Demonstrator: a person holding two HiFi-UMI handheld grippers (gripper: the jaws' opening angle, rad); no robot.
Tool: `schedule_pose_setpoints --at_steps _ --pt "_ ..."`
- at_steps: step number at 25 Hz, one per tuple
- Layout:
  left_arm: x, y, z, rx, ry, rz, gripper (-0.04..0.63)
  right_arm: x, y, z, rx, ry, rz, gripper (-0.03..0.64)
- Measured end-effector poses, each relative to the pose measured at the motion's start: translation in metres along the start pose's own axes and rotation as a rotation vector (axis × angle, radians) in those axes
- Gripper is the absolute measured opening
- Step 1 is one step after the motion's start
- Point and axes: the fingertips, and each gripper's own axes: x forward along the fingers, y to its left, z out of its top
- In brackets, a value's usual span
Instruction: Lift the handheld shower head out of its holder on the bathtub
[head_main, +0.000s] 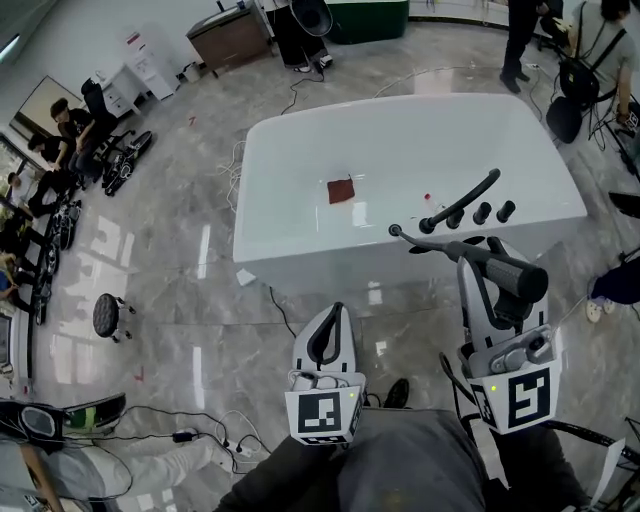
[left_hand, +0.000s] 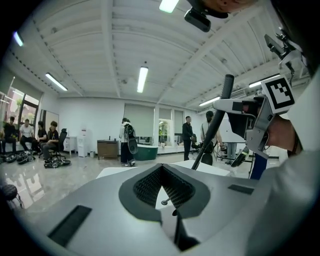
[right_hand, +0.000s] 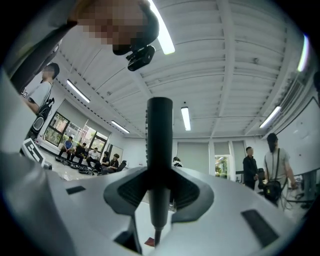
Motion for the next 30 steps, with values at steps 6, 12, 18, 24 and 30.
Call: schedule_pose_setpoints --at_steps 6,12,18,24,30 --pt "-0.016 0.001 -0.013 0.024 0.015 -0.025 0.003 -0.03 0.026 0.021 0.018 -0.046 -0.003 0.14" --pt "-0.018 0.01 -0.005 0.032 -0.007 -0.085 0.003 -0.037 0.044 0.04 0.003 -0.068 -0.054 0.14" --pt "-0.031 0.02 0.005 0.036 -0.044 -0.134 0.003 -0.05 0.065 0.064 -0.022 -0.099 -0.106 0.14" --pt "-0.04 0.025 0.011 0.017 -0.036 -0.171 0.003 -0.057 0.08 0.087 -0.031 -0.143 -0.124 0.14" --pt "-0.021 0.053 -0.024 -0.003 -0.05 -0.179 0.003 -0.034 0.093 0.031 -0.039 -0.133 -0.157 0.14"
